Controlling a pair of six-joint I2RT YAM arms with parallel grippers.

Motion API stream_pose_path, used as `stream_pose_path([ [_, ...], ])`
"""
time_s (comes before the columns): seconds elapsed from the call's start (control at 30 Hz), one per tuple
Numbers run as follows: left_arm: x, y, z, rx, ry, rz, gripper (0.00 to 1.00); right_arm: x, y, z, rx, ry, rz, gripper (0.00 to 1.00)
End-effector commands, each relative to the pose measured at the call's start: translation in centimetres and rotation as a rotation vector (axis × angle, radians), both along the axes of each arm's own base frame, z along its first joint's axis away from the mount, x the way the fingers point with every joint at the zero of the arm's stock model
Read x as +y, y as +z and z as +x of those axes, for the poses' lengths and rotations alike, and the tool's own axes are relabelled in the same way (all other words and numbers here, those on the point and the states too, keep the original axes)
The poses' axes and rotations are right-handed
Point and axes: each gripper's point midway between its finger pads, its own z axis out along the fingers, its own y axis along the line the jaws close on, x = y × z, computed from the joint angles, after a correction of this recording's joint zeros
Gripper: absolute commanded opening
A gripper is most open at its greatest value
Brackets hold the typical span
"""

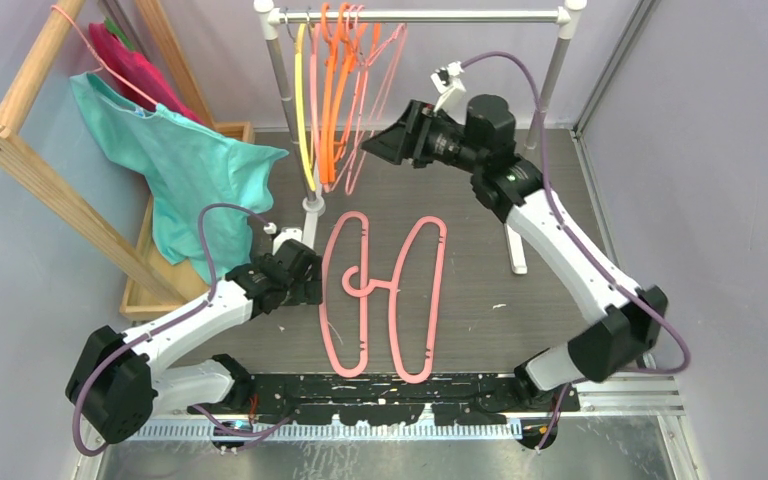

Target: Organize the hangers

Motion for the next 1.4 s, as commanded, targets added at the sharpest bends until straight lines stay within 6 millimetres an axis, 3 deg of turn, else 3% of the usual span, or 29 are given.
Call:
stream_pose_path([
  [0.0, 0.0, 0.6, 0.4, -0.028, 0.008, -0.005, 0.98, -3.8, 3.9, -1.7, -0.181, -0.135, -0.018, 0.74],
  [0.07, -0.1, 0.6, 0.4, -0.020, 0.007, -0.002, 0.98, -5.2, 3.2, -2.2, -0.186, -0.185, -0.065, 0.75],
  [0.17, -0.4, 0.7, 0.5, -0.018, 0.003, -0.012, 0.98, -6.2, -0.9, -2.8, -0.115, -0.202, -0.186, 0.74],
  [0.3, -1.1, 1.0, 0.8, -0.021, 0.000, -0.048, 0.98, -6.2, -10.7, -5.0, 0.034, -0.212, -0.405, 0.69],
  [0.5, -2.1, 1.9, 0.9, -0.001, -0.006, -0.079, 0.98, -6.0, -25.7, -11.4, 0.230, -0.194, -0.731, 0.63],
  [0.6, -2.5, 2.2, 1.0, -0.003, -0.013, -0.094, 0.98, -5.3, -29.9, -13.8, 0.290, -0.155, -0.787, 0.61],
  [0.8, -2.9, 1.8, 1.0, -0.003, -0.023, -0.115, 0.98, -3.6, -33.6, -14.9, 0.328, -0.160, -0.840, 0.60],
  [1.0, -2.8, 1.5, 0.8, -0.002, -0.026, -0.116, 0.98, -0.8, -34.8, -15.5, 0.345, -0.121, -0.821, 0.59],
  [1.23, -2.5, 1.5, 0.7, -0.006, -0.035, -0.105, 0.98, -1.3, -37.8, -15.6, 0.398, -0.163, -0.866, 0.57],
  [1.3, -2.4, 1.5, 0.6, -0.004, -0.034, -0.102, 0.98, -1.2, -38.1, -15.7, 0.403, -0.164, -0.872, 0.47],
  [1.37, -2.3, 1.5, 0.5, -0.005, -0.033, -0.098, 0.98, -1.9, -38.1, -15.0, 0.388, -0.217, -0.891, 0.25],
])
